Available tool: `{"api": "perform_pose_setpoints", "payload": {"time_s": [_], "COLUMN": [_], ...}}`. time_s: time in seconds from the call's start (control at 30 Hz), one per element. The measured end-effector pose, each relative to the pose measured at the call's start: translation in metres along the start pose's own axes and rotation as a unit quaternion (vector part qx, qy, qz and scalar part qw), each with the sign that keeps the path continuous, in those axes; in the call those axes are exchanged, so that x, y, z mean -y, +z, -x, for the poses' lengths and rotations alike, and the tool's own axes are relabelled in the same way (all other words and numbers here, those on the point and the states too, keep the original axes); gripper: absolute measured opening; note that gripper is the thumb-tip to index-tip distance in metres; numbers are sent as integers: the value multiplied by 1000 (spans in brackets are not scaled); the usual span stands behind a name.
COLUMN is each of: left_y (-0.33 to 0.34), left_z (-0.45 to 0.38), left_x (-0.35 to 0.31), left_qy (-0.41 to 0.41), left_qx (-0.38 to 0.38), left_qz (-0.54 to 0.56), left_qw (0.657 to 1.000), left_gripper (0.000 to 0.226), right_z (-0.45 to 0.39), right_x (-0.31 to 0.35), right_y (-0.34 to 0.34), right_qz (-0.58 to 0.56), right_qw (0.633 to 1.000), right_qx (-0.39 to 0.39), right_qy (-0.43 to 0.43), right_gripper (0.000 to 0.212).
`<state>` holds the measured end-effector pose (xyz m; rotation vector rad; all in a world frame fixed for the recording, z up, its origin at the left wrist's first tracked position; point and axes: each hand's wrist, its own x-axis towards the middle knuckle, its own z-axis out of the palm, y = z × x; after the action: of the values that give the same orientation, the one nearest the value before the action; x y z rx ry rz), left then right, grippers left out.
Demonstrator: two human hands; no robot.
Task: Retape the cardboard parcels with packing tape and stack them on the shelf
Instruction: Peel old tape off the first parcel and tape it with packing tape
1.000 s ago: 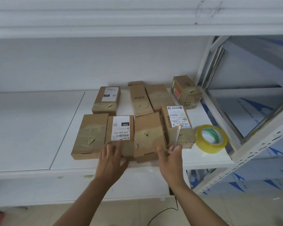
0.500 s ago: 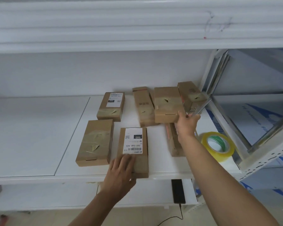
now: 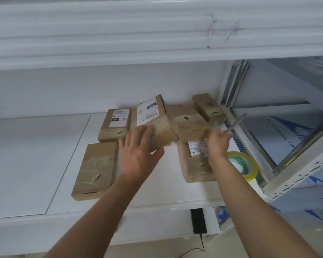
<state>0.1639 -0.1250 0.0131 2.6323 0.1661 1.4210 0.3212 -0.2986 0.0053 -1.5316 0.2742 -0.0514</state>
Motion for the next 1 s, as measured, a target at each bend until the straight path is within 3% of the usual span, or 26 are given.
{"api": "perform_pose_setpoints", "payload": {"time_s": [0.1, 0.37, 0.6, 0.73, 0.87, 1.0], "left_y": [34, 104, 123, 112, 74, 25], "left_z": [-37, -84, -85, -77, -47, 6], "left_x": [-14, -64, -67, -59, -17, 60], "left_qy": [40, 57, -36, -60, -162, -323], "left_qx": [30, 232, 351, 350, 225, 182], "left_qz": [-1, -30, 21, 73, 83, -25], "left_qw": [999, 970, 935, 932, 957, 929], "left_gripper": [55, 49, 71, 92, 75, 58], "right_z": [6, 2, -6, -4, 20, 60], "right_x": [-7, -26, -31, -34, -24, -23], "right_y": [-10, -35, -51, -49, -35, 0], "right_qz": [2, 28, 116, 160, 177, 258], "right_qw": [1000, 999, 991, 979, 947, 884], "right_qx": [1, 5, 28, 36, 38, 180], "right_qy": [-17, -33, -62, -117, -264, -346], "right_gripper": [9, 13, 19, 18, 17, 23]}}
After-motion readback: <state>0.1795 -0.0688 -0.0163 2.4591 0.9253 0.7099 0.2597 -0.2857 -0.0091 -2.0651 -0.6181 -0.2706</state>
